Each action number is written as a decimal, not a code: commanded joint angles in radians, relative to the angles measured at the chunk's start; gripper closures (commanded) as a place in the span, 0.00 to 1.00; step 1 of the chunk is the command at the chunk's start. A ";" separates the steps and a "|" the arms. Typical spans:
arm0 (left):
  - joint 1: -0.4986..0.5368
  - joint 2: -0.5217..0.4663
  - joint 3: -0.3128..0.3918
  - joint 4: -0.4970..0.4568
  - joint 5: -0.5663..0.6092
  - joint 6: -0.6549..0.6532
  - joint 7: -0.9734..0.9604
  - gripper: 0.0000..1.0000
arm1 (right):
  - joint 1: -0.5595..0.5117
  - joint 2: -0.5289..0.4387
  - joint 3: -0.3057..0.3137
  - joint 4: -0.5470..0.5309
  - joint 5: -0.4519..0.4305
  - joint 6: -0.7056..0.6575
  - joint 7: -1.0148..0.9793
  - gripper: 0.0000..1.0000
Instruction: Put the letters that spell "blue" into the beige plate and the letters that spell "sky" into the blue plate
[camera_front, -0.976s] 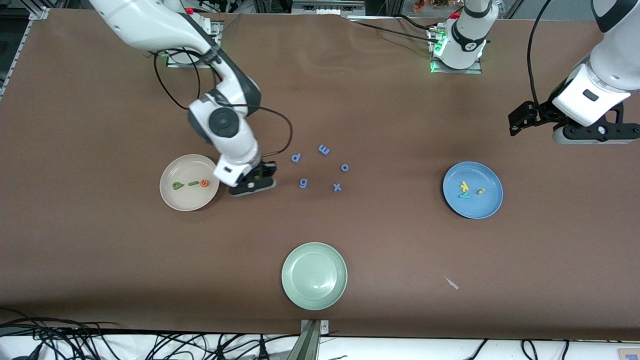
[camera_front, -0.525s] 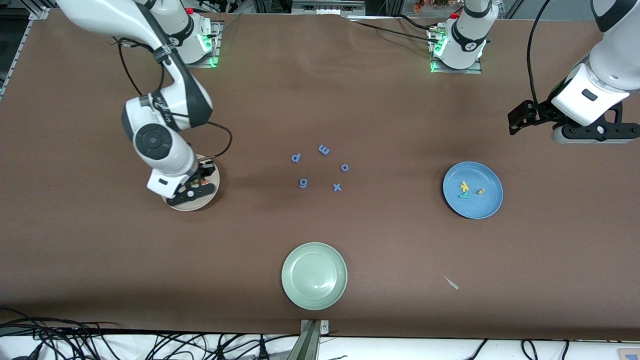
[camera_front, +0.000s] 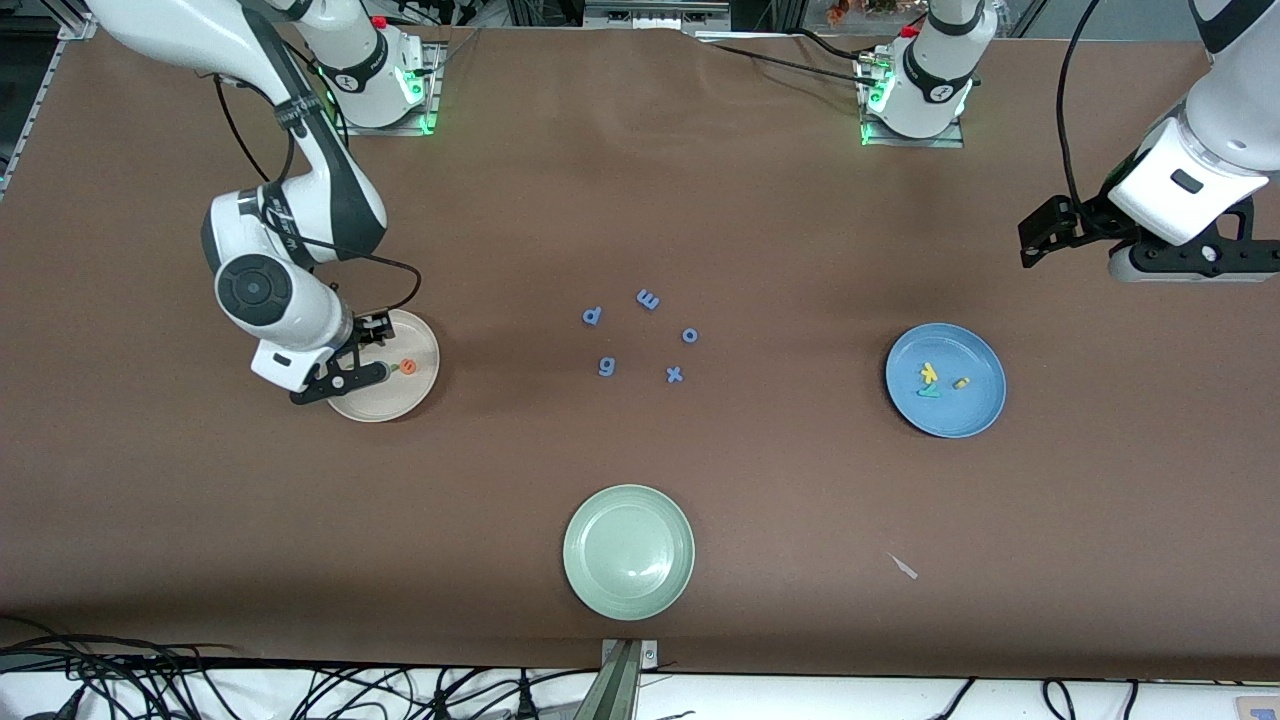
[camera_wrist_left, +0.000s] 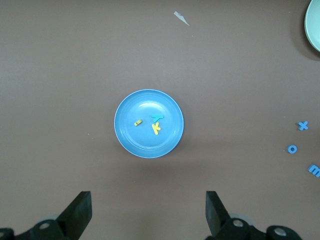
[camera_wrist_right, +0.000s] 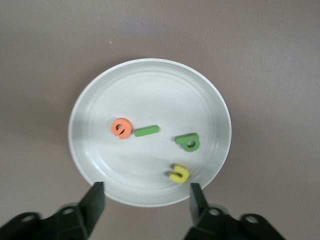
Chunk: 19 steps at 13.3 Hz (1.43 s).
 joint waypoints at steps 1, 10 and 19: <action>-0.012 0.018 0.008 0.039 0.002 -0.031 0.017 0.00 | -0.007 -0.100 -0.011 0.015 0.054 -0.079 -0.008 0.00; -0.010 0.018 0.008 0.048 -0.001 -0.040 0.019 0.00 | -0.005 -0.165 -0.023 0.382 0.094 -0.504 0.090 0.00; 0.042 0.044 0.029 0.080 -0.052 -0.056 0.220 0.00 | 0.118 -0.160 -0.205 0.410 0.116 -0.523 0.015 0.00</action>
